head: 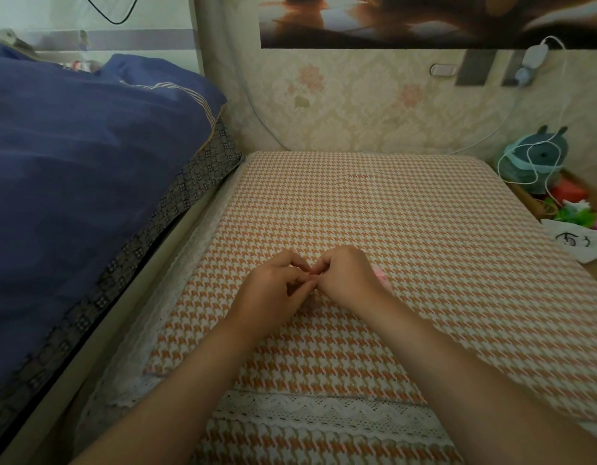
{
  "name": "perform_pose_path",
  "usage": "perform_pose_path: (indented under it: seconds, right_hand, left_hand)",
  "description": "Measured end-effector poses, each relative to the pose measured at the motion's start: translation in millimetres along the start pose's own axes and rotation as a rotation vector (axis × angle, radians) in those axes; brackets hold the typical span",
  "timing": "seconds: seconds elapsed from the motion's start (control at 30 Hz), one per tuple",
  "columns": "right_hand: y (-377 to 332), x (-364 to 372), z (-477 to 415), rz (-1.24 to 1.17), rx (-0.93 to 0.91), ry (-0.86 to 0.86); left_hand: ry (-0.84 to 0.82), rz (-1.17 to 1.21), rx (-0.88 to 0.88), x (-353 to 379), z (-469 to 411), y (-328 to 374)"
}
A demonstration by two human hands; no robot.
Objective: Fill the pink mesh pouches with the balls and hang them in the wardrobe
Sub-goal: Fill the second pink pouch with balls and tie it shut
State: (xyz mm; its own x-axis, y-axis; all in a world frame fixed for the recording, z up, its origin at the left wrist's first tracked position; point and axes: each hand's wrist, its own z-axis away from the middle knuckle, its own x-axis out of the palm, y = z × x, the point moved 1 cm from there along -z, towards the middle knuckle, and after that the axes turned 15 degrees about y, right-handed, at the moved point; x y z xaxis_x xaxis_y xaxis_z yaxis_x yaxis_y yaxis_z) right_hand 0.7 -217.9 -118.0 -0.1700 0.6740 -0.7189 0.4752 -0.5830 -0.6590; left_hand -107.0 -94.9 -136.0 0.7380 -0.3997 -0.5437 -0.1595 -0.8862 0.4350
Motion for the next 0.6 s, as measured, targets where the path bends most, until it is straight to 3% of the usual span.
perform_pose_path:
  seconds: [0.27,0.4,0.47,0.6]
  right_hand:
    - [-1.9,4.3,-0.1,-0.007,-0.003,0.028]
    - [1.3,3.1,-0.6,0.017,-0.022,-0.040]
    - [2.3,-0.3,-0.3,0.090,-0.037,-0.109]
    - [3.3,-10.1,2.6,0.205,-0.090,-0.214]
  left_hand:
    - [-0.090,-0.013,0.037,-2.3,-2.3,-4.3]
    - [-0.089,-0.073,-0.022,-2.9,-1.1,-8.2]
    - [-0.065,-0.073,-0.116,-0.5,0.4,-9.0]
    - [-0.054,0.070,-0.476,6.5,-1.1,-9.2]
